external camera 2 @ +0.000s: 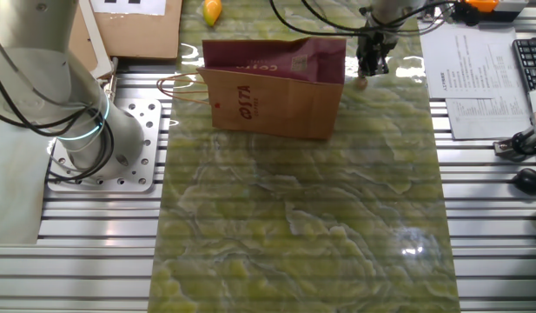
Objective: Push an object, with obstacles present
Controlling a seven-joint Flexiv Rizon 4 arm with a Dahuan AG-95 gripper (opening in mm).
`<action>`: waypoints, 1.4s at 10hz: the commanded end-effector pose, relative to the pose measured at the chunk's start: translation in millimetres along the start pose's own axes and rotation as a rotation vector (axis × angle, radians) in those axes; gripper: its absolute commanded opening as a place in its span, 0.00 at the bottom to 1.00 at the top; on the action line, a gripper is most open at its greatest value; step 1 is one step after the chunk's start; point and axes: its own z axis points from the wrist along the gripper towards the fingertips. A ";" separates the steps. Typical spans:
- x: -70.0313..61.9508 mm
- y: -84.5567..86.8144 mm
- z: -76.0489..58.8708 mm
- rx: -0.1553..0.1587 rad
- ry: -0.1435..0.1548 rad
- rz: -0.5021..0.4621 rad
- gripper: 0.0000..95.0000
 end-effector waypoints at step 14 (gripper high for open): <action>1.1 -54.5 -9.8 0.020 -0.001 -0.044 0.00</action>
